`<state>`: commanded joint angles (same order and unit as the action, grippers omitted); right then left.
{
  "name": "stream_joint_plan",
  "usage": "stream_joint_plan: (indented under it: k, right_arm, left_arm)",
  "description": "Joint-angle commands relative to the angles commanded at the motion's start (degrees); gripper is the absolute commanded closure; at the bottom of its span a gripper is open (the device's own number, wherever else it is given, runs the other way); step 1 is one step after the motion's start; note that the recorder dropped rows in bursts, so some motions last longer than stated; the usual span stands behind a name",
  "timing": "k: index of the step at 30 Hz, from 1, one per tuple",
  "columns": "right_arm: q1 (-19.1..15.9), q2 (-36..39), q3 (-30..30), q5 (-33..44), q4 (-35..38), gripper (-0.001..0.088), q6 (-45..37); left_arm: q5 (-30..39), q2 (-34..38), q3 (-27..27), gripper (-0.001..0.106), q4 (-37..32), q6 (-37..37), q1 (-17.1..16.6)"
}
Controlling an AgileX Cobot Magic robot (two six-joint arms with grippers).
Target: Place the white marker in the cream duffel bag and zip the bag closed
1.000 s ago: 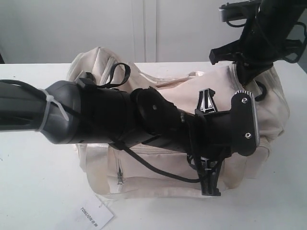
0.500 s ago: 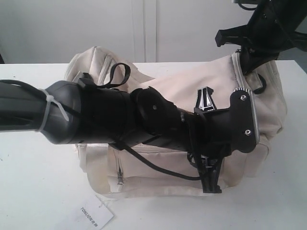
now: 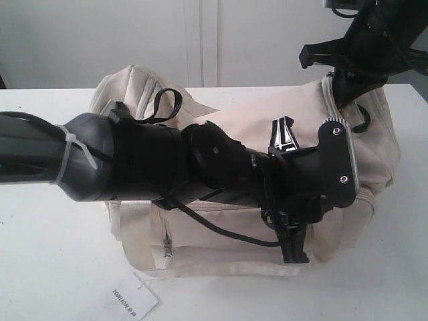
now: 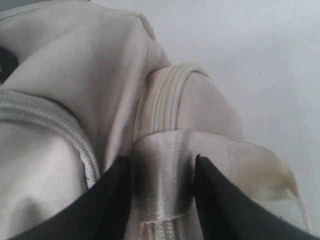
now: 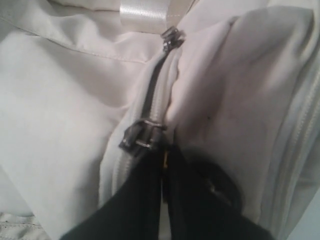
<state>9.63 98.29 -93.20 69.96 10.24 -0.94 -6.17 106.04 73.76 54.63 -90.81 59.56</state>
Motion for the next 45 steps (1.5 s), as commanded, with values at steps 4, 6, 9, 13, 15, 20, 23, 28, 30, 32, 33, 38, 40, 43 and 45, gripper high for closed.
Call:
stream_joint_plan:
  k: [4, 6, 9, 13, 15, 20, 23, 28, 30, 32, 33, 38, 40, 43, 45]
  right_arm:
    - [0.00, 0.00, 0.00, 0.00, 0.00, 0.0607, 0.12]
    - [0.00, 0.00, 0.00, 0.00, 0.00, 0.0541, 0.94]
    - [0.00, -0.39, 0.00, 0.00, 0.00, 0.0450, 0.94]
    - [0.00, -2.98, 0.00, 0.00, 0.00, 0.0407, 0.94]
    - [0.00, -5.06, 0.00, 0.00, 0.00, 0.0407, 0.94]
    - [0.00, -8.54, 0.00, 0.00, -0.81, 0.0408, 0.94]
    - [0.00, -9.76, 0.00, 0.00, -0.81, 0.0407, 0.94]
    - [0.00, -11.42, 0.00, 0.00, -0.81, 0.0407, 0.94]
    - [0.00, -11.89, 0.37, 0.00, -0.81, 0.0407, 0.94]
    - [0.00, -12.31, 0.88, 0.00, -0.69, 0.0407, 0.94]
    - [0.00, -12.56, 1.37, 0.00, -0.69, 0.0408, 0.94]
    - [0.00, -13.59, 3.47, 0.00, -0.60, 0.0408, 0.94]
    - [0.00, -14.28, 4.67, 0.00, -0.60, 0.0408, 0.94]
    - [0.00, -14.93, 6.03, 0.00, -0.60, 0.0408, 0.94]
    - [0.00, -15.20, 6.60, 0.00, -0.60, 0.0408, 0.94]
  left_arm:
    - [1.51, -2.06, 0.00, 0.058, 4.08, 0.00, 0.00]
    - [3.45, -3.52, 0.00, 0.058, 6.54, 0.00, 0.00]
    - [8.76, -6.01, 0.00, 0.058, 7.49, 0.13, 0.00]
    - [15.06, -9.88, 0.00, 0.058, 7.49, 4.41, 0.00]
    - [17.21, -11.44, 0.00, 0.058, 7.49, 7.97, -0.12]
    - [24.01, -14.75, 0.00, 0.062, 6.36, 17.05, -1.92]
    - [29.28, -15.62, 0.00, 0.070, 3.44, 22.76, -3.36]
    - [41.13, -16.40, 0.00, 0.094, -6.54, 31.96, -5.94]
    - [44.27, -16.77, 0.00, 0.104, -9.88, 35.36, -6.92]
    - [46.61, -17.07, 0.00, 0.105, -12.84, 39.30, -7.80]
    - [47.26, -17.33, 0.00, 0.105, -14.15, 41.11, -8.22]
    - [50.53, -18.49, 0.00, 0.105, -18.35, 49.79, -10.74]
    - [51.21, -18.92, 0.00, 0.105, -19.63, 52.78, -11.44]
    - [52.24, -19.42, 0.00, 0.105, -20.05, 55.51, -12.49]
    - [52.85, -19.42, 0.00, 0.105, -20.05, 56.92, -13.02]
